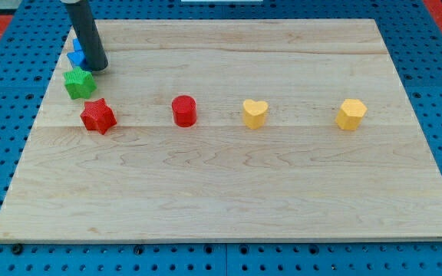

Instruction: Slide blue triangle and blue cube a bit left

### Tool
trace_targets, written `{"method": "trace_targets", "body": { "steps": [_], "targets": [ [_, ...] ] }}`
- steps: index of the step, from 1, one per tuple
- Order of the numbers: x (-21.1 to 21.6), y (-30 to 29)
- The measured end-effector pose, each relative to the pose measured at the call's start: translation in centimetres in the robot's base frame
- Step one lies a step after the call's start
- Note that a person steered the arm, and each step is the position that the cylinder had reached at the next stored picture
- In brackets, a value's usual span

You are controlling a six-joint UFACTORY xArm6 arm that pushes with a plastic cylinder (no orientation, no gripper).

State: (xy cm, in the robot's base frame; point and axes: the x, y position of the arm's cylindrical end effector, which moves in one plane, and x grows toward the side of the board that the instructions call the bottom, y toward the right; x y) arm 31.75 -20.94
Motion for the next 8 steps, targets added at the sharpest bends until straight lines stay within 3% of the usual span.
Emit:
{"method": "trace_targets", "body": {
  "steps": [2, 5, 6, 8],
  "targets": [
    [0.0, -2.9],
    [-1.5, 1.9],
    [-3.7, 2.4],
    [-3.5, -2.0]
  ]
}}
